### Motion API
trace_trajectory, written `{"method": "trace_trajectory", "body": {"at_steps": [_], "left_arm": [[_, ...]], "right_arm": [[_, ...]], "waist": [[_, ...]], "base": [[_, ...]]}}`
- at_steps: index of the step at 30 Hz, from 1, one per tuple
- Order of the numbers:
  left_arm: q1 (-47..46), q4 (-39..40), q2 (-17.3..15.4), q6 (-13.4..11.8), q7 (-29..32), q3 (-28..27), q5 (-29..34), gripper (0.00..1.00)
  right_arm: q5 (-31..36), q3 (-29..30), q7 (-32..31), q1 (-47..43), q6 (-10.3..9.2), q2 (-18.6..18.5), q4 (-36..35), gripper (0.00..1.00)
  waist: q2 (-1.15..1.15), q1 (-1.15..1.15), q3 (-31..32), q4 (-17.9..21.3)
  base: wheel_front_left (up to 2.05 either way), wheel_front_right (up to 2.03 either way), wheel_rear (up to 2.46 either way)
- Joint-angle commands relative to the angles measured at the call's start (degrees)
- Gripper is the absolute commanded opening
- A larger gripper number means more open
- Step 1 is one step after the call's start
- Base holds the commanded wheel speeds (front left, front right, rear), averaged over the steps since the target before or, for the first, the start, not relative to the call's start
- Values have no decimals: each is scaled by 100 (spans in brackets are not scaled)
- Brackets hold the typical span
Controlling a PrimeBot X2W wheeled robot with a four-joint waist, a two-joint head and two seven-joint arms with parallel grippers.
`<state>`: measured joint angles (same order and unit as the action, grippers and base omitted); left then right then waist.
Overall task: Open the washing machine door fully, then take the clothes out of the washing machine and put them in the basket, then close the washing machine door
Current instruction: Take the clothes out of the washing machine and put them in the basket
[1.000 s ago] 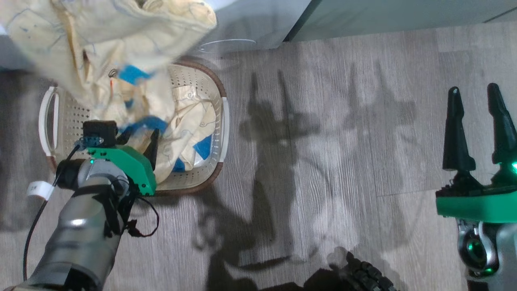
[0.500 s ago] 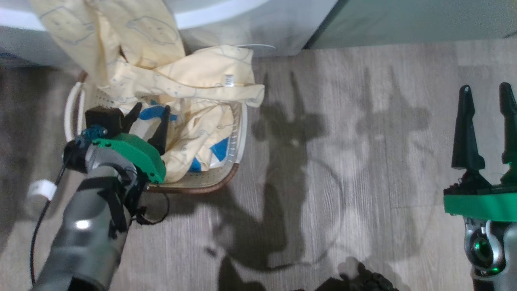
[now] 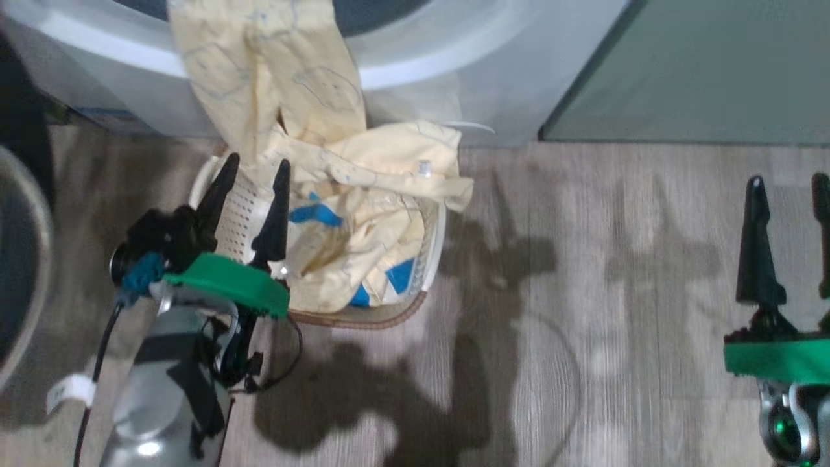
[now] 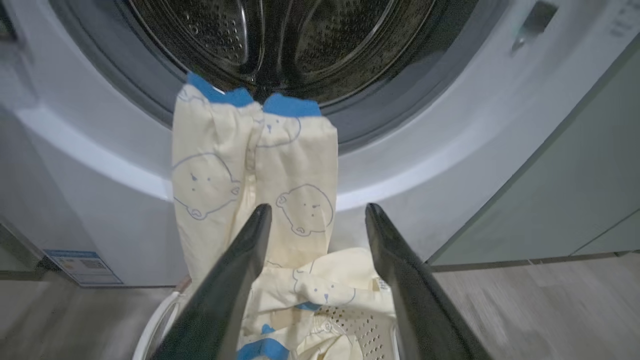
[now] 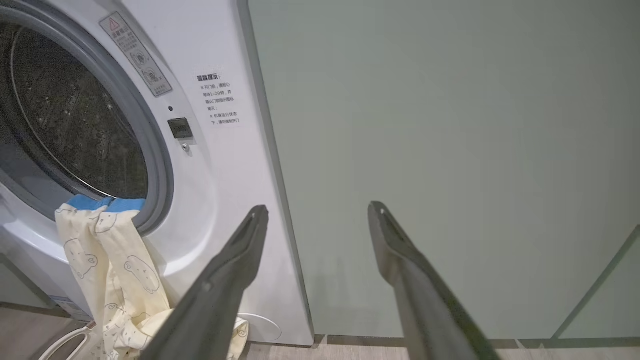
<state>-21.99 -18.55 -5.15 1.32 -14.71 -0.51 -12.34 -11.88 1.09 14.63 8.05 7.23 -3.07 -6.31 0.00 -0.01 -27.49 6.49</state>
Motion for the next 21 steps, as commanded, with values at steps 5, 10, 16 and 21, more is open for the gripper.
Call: {"method": "trace_trajectory", "body": {"at_steps": [5,10,16,21], "left_arm": [[673,1026,49,-87,-29,-305,200,100],[1169,1592,86,-134,-29,-343,314,100],[1637,1988,120,-190,-29,-362,312,100],[1877,2070,124,-233,-27,-362,321,100]], "right_arm": [[75,-79,37,-327,25,-173,-91,100],[80,-128,37,-559,25,-218,-10,100],[82,-187,37,-796,25,-233,69,100],[86,-246,37,-947,25,-229,108,100]], "waist": [[0,1,699,-272],[0,1,1125,-311],[0,1,1566,-300],[0,1,1790,-249]], "base": [[0,0,0],[0,0,0],[0,0,0],[0,0,0]]}}
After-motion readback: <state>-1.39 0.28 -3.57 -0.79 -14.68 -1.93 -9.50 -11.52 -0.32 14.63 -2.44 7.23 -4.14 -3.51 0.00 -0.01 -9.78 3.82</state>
